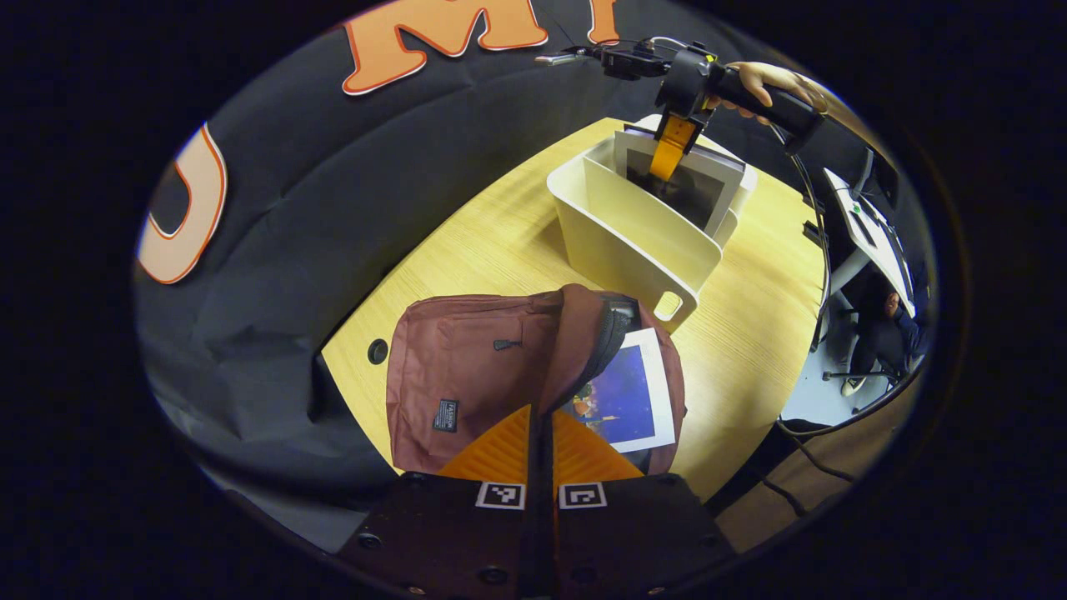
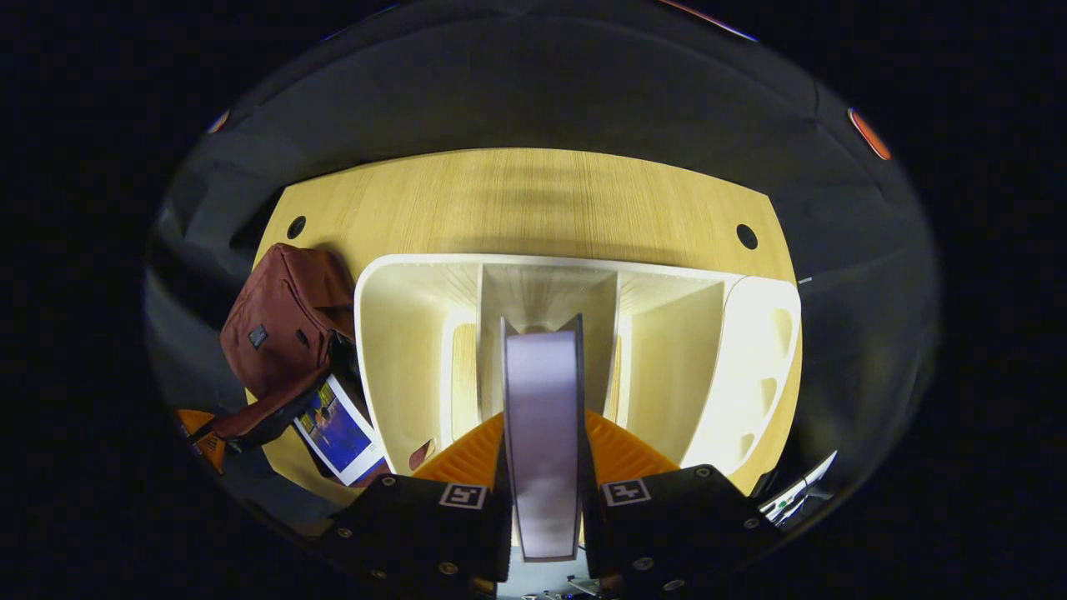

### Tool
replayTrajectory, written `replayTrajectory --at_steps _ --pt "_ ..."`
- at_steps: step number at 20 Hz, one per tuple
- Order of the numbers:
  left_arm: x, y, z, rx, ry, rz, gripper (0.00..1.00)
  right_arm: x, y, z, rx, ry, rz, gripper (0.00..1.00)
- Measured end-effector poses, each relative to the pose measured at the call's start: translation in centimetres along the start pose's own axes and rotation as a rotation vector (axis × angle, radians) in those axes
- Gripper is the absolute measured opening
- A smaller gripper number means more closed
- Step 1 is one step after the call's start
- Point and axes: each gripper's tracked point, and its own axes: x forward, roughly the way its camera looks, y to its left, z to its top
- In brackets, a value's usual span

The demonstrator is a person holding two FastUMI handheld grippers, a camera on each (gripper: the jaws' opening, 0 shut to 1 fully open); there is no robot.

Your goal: Open the schoolbag, grab two books from the bookshelf and put them into the schoolbag.

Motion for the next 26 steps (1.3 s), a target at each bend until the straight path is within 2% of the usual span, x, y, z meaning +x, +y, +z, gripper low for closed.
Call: replayTrajectory --at_steps 3,6,8,12,16,21,26 --pt "0.0 -0.2 -0.4 -0.002 0.003 -0.003 0.01 -1.6 0.1 0.1 0.031 -0.024 0.022 0.36" --pt "0.1 -0.3 -0.5 -0.004 0.002 -0.004 0.01 -4.3 -0.8 -0.1 0.028 -0.06 0.007 0.36" --pt "0.1 -0.5 -0.5 0.0 0.002 -0.005 0.01 -6.9 -1.4 -0.1 0.028 -0.1 0.0 0.36" --pt "0.3 -0.5 -0.7 0.011 0.009 -0.001 0.01 -12.9 -1.9 -1.0 0.052 -0.198 0.034 0.35" --pt "0.4 -0.3 -0.5 0.016 0.012 0.003 0.01 -18.7 -2.6 -3.8 0.095 -0.297 0.051 0.35" --pt "0.3 0.0 -0.4 0.017 0.007 0.02 0.01 -23.2 -0.3 -9.7 0.193 -0.393 0.208 0.35" --pt "-0.1 -0.1 -0.3 0.037 0.003 0.021 0.01 -20.1 3.7 -15.3 0.38 -0.404 0.414 0.34"
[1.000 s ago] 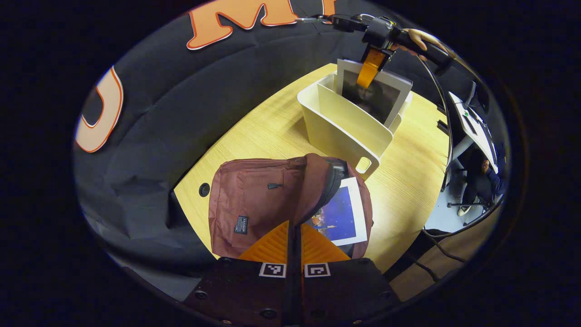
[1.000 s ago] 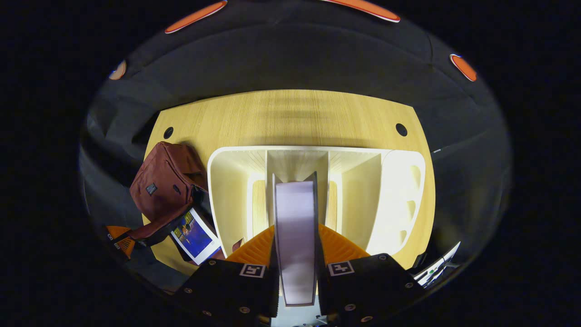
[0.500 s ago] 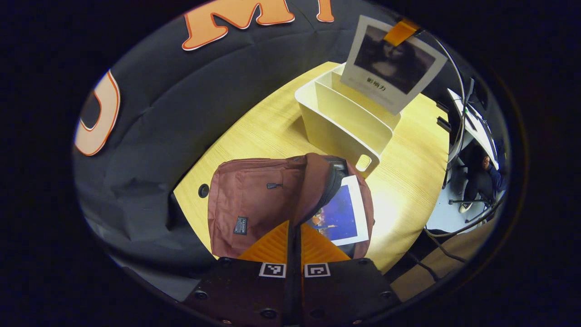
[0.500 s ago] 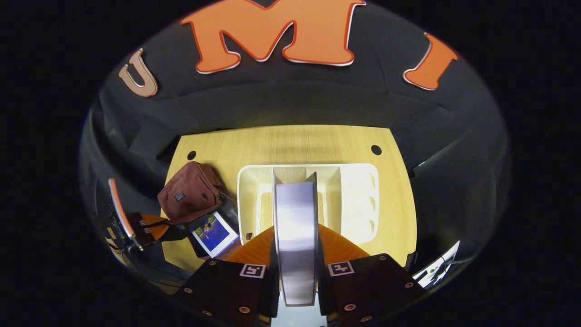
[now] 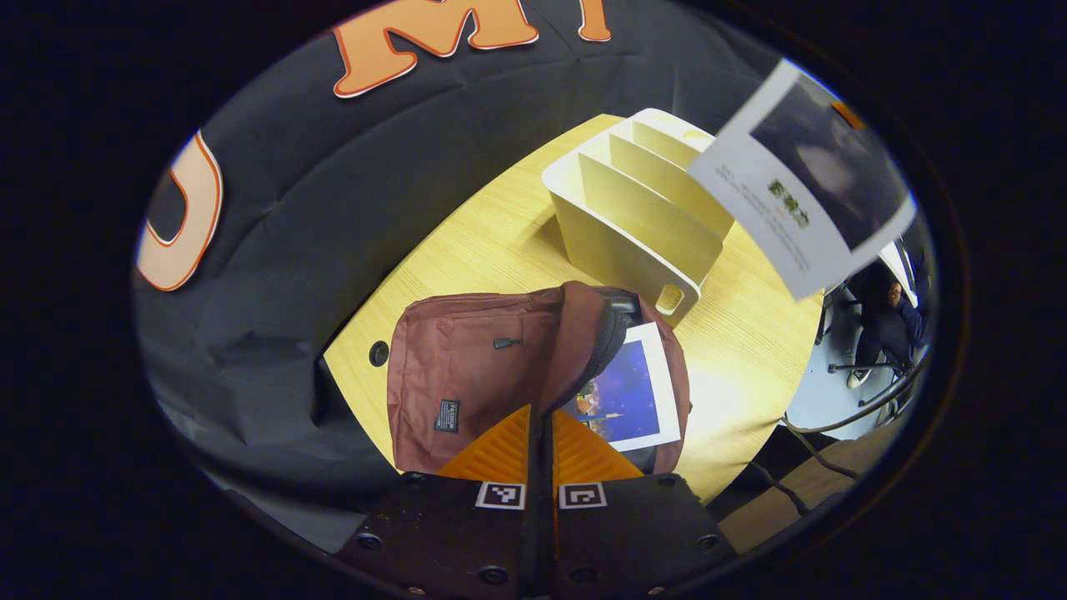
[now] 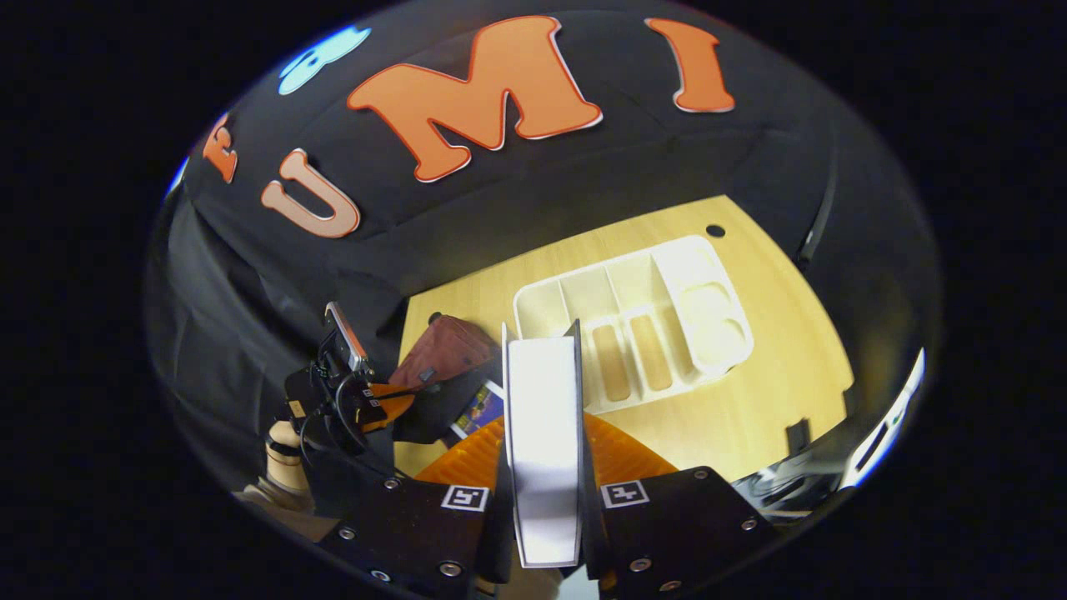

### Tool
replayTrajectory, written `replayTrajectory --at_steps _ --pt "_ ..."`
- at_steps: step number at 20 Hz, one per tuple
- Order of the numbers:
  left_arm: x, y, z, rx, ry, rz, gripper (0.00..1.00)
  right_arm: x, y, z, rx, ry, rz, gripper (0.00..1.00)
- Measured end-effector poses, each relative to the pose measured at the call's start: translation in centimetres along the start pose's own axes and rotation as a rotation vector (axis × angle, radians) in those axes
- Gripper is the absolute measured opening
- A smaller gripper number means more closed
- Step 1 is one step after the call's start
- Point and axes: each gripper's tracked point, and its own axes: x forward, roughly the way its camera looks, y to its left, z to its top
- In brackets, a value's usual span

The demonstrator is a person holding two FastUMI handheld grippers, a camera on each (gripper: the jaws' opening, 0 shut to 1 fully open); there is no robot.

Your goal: Open the schoolbag, grab two books from the bookshelf and put them into the schoolbag.

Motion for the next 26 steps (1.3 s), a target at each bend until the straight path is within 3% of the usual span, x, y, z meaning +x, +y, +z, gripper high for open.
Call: replayTrajectory --at_steps 3,7,14,21,26 --pt "-0.6 0.2 0.1 0.011 0.0 0.007 0.01 2.9 0.3 -4.3 0.156 0.011 0.114 0.34" --pt "-1.0 0.2 0.1 0.022 0.004 0.017 0.01 8.5 0.1 -8.7 0.355 0.041 0.205 0.34" --pt "-3.1 -0.1 1.3 0.048 -0.009 0.039 0.01 16.8 3.9 -9.7 0.538 -0.014 0.384 0.34" --pt "-4.2 -1.0 2.6 0.08 -0.032 0.05 0.01 23.7 8.3 -8.6 0.523 -0.106 0.341 0.34" --pt "-4.9 -2.0 4.0 0.143 -0.054 0.052 0.01 26.2 11.0 -8.3 0.55 -0.173 0.312 0.34"
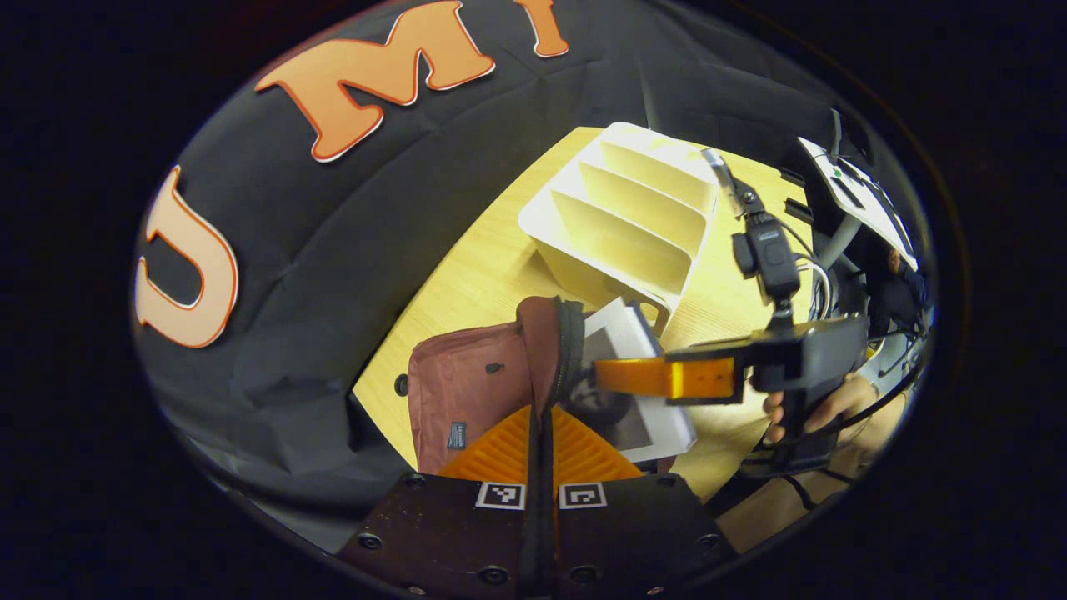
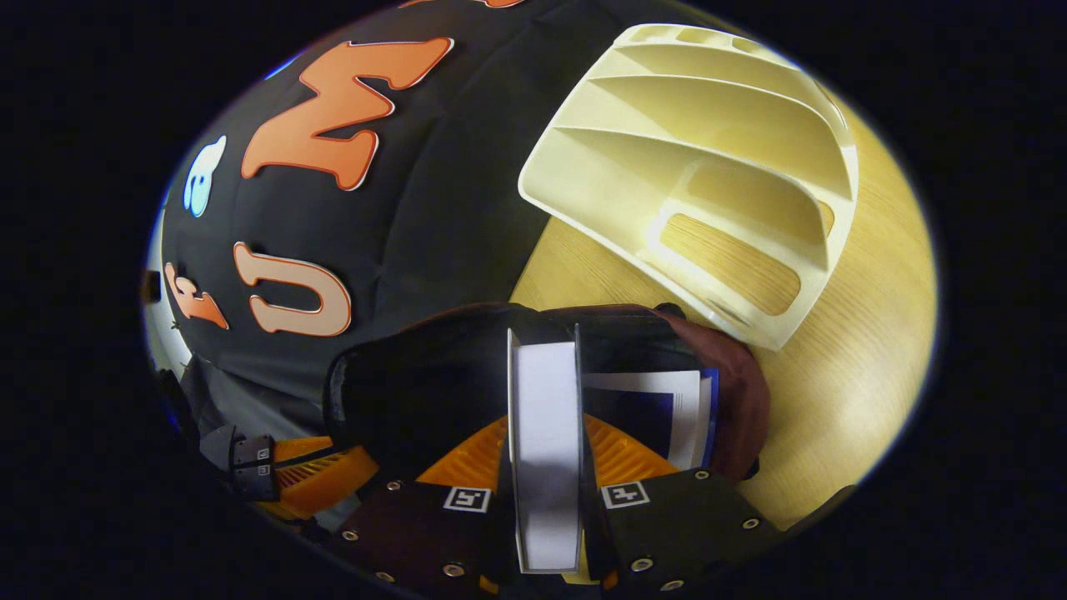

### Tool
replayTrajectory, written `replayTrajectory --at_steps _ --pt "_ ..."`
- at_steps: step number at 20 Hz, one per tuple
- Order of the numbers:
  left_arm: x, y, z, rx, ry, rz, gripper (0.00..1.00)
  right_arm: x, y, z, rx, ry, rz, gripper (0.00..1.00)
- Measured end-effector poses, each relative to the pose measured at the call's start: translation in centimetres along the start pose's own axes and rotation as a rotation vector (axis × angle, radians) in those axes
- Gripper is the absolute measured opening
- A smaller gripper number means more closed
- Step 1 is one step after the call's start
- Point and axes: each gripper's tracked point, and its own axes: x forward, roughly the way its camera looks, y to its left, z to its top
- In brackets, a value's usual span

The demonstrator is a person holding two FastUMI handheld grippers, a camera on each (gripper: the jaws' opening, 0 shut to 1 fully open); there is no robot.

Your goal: Open the schoolbag, grab two books from the bookshelf and put them into the schoolbag.

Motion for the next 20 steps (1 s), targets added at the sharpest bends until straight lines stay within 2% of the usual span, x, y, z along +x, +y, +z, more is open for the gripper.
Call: replayTrajectory --at_steps 3,4,5,6,8,9,10,11,13,16,20 --pt "0.1 -0.9 -0.4 0.003 0.002 -0.015 0.01 1.4 -0.5 -1.7 -0.006 0.058 -0.043 0.35" --pt "0.3 -0.7 -0.5 -0.01 0.003 -0.017 0.01 1.4 -0.8 -1.8 -0.009 0.065 -0.052 0.24" --pt "0.4 -0.5 -0.6 -0.023 0.001 -0.017 0.01 1.3 -1.1 -1.6 -0.018 0.065 -0.066 0.37" --pt "0.5 -0.4 -0.6 -0.033 0.001 -0.016 0.01 1.2 -1.8 -1.5 -0.036 0.07 -0.099 0.39" --pt "0.7 -0.1 -1.1 -0.052 0.009 -0.016 0.01 0.2 -3.6 -1.4 -0.111 0.095 -0.186 0.48" --pt "0.9 -0.1 -1.3 -0.057 0.011 -0.02 0.01 0.6 -4.3 -1.9 -0.14 0.109 -0.21 0.58" --pt "1.1 -0.3 -1.3 -0.063 0.01 -0.028 0.01 0.2 -4.5 -2.2 -0.15 0.125 -0.215 0.61" --pt "1.2 -0.7 -1.4 -0.069 0.008 -0.039 0.01 0.1 -4.7 -2.4 -0.156 0.143 -0.219 0.77" --pt "1.4 -0.8 -1.5 -0.079 0.005 -0.05 0.01 -0.9 -5.8 -2.4 -0.193 0.172 -0.26 0.93" --pt "2.0 -1.4 -1.9 -0.128 0.007 -0.066 0.01 -3.4 -8.3 -1.2 -0.254 0.191 -0.322 0.98" --pt "3.1 -4.3 -2.5 -0.236 0.011 -0.158 0.01 -7.2 -11.1 2.0 -0.261 0.19 -0.364 0.98"
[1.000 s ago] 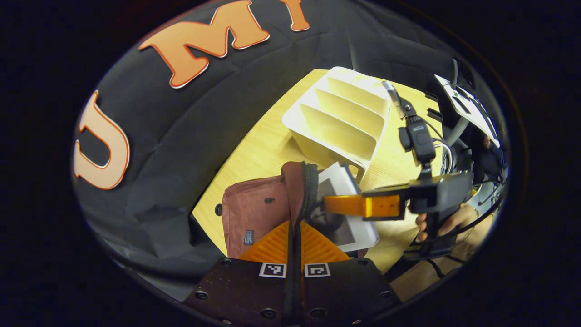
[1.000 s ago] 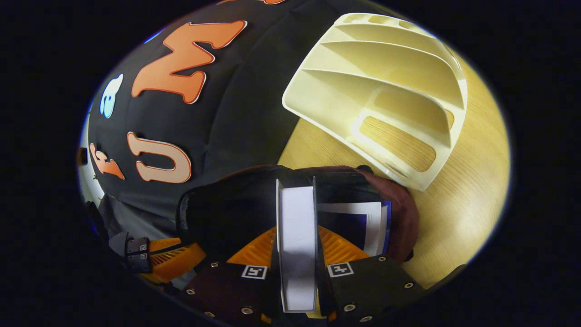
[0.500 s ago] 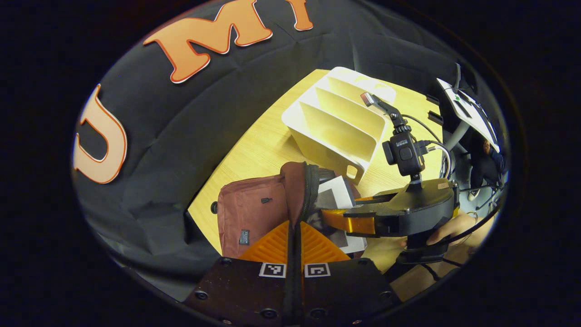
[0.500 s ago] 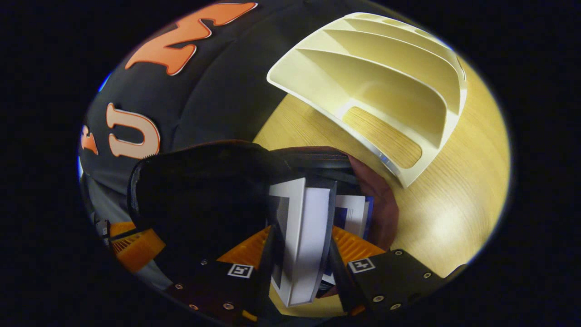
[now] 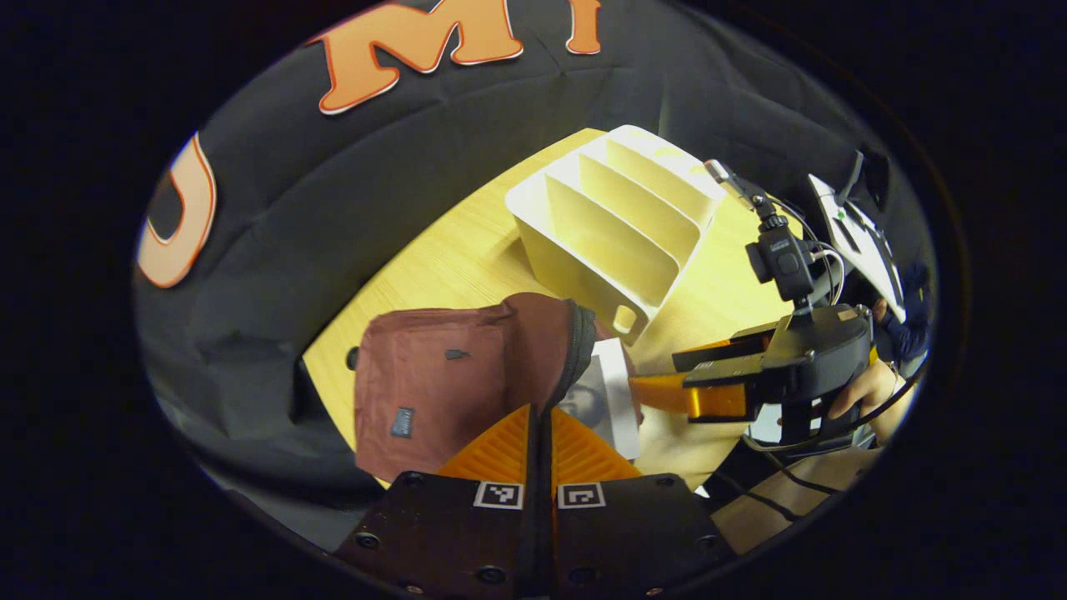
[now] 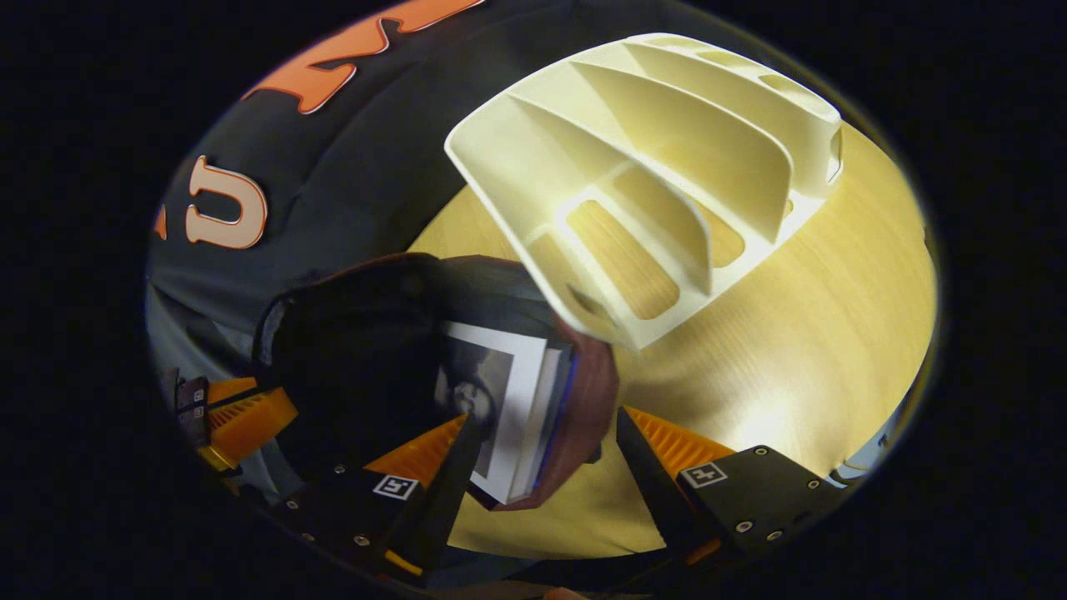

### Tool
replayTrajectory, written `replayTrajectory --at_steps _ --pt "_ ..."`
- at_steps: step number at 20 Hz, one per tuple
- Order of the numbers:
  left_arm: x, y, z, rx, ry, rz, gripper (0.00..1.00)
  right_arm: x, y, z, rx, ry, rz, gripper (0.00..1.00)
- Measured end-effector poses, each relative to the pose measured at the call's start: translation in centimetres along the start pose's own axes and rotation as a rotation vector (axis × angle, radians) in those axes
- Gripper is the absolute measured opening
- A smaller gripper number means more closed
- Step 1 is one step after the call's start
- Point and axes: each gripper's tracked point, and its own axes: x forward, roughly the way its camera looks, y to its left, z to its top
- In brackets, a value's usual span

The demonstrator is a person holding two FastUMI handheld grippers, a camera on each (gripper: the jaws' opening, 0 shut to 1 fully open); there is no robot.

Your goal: Open the schoolbag, grab two books from the bookshelf and put them into the schoolbag.

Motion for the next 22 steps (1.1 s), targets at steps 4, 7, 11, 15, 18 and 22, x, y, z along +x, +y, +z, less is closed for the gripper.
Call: replayTrajectory --at_steps 4,7,11,15,18,22 --pt "1.3 -2.8 -0.2 -0.094 0.016 -0.065 0.14 -2.3 -5.2 2.7 -0.03 -0.002 -0.064 0.98" --pt "1.9 -4.0 -0.7 -0.17 0.033 -0.023 0.65 -4.7 -8.4 4.4 -0.07 0.023 -0.083 0.98" --pt "3.3 -6.0 -0.1 -0.296 0.011 0.074 0.99 -6.9 -12.6 6.8 -0.176 0.072 -0.11 0.98" --pt "3.8 -7.9 3.8 -0.432 -0.139 0.174 1.0 -9.1 -15.0 11.5 -0.306 0.022 -0.104 0.98" --pt "2.7 -8.8 8.5 -0.491 -0.314 0.211 0.99 -11.8 -14.0 16.7 -0.408 -0.127 -0.074 0.98" --pt "0.9 -6.1 13.9 -0.492 -0.567 0.378 0.99 -17.0 -11.5 23.3 -0.536 -0.368 -0.05 0.98"
